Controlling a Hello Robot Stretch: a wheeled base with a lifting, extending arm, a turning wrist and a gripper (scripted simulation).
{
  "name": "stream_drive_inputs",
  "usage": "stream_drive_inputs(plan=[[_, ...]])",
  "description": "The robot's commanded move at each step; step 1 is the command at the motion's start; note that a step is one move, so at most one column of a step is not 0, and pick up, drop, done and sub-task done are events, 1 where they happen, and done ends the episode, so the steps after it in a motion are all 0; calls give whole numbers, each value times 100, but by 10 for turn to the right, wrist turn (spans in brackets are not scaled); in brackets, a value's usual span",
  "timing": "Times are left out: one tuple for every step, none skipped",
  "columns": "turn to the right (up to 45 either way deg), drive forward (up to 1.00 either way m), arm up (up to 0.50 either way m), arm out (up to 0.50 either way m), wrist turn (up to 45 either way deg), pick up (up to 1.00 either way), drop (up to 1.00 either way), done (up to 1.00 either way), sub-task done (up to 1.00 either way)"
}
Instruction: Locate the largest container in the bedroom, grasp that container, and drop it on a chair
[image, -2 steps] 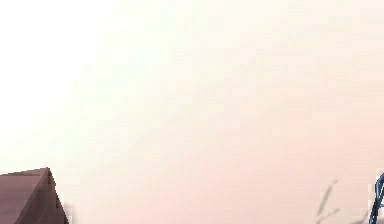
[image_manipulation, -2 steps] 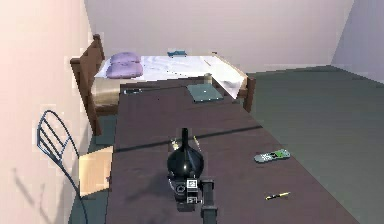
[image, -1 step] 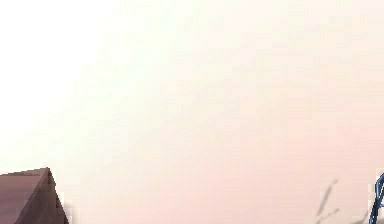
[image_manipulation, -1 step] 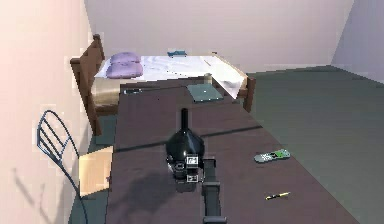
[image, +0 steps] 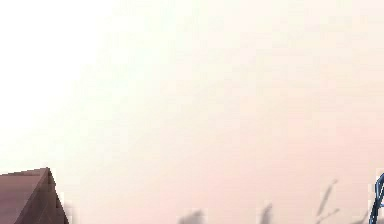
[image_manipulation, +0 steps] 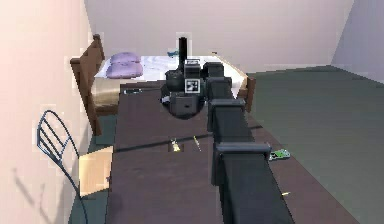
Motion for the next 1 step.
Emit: stream_drive_inputs(plan=[[0, 0, 0, 0, -450, 0, 0, 0, 0]])
